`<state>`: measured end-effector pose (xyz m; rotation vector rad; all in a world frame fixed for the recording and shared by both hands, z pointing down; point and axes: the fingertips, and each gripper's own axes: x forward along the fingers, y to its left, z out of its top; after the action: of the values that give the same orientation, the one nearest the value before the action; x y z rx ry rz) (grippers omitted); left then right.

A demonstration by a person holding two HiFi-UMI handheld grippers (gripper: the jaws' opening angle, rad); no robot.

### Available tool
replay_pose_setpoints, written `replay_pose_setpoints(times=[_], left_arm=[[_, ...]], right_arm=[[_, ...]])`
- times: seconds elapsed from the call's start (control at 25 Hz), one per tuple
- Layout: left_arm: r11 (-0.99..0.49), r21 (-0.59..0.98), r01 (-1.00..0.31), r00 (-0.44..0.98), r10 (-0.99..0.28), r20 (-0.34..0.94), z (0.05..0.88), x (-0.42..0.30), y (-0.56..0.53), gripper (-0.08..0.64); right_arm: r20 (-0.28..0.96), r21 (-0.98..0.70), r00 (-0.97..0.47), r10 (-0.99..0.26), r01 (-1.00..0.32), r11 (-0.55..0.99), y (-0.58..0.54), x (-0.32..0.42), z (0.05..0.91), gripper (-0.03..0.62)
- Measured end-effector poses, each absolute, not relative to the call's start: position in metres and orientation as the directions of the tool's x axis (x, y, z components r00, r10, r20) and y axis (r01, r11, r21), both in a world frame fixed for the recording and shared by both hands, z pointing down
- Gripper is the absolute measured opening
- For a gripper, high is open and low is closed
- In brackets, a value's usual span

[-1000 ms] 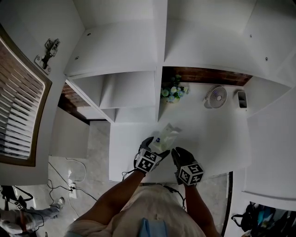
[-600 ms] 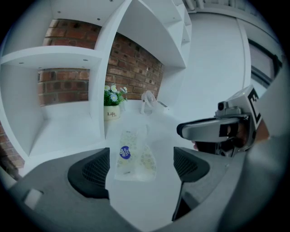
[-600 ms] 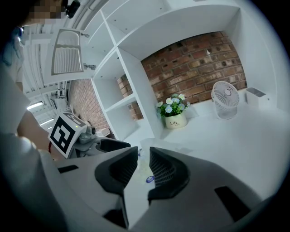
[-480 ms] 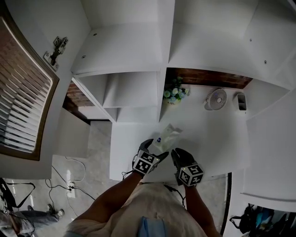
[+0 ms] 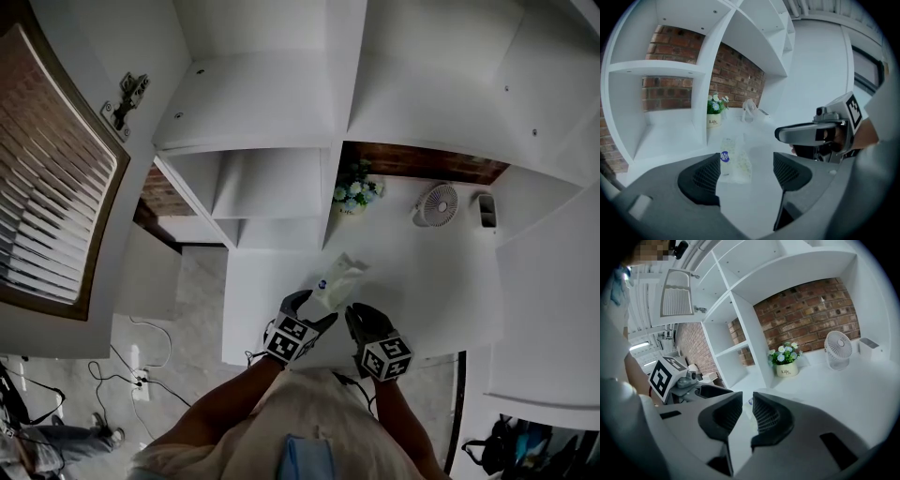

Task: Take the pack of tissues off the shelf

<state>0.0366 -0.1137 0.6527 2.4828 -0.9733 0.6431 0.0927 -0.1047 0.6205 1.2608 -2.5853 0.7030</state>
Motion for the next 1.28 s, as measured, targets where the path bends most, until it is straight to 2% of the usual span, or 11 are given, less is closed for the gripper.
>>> replay_pose_setpoints(times=[0.4, 0.52, 1.28], left_arm=[[-0.683, 0.177, -0.709, 0.654, -0.542, 0.528, 0.637, 0.027, -0.111, 0.092], [-0.677, 0.171, -0.716, 0.645, -0.548, 0.532, 0.636, 0.023, -0.112, 0.034], [-0.657, 0.207, -0.725, 0.647, -0.548, 0.530, 0.637, 0.011, -0.116, 0.014]], right_arm=[[0.335, -0.313, -0.640, -0.691, -0.768, 0.559, -0.101, 0.084, 0.606, 0.023], [0.345, -0.298, -0.642, -0.684, -0.766, 0.569, -0.101, 0.083, 0.605, 0.018], [0.417, -0.265, -0.645, -0.640, -0.760, 0.593, -0.099, 0.071, 0.616, 0.015]])
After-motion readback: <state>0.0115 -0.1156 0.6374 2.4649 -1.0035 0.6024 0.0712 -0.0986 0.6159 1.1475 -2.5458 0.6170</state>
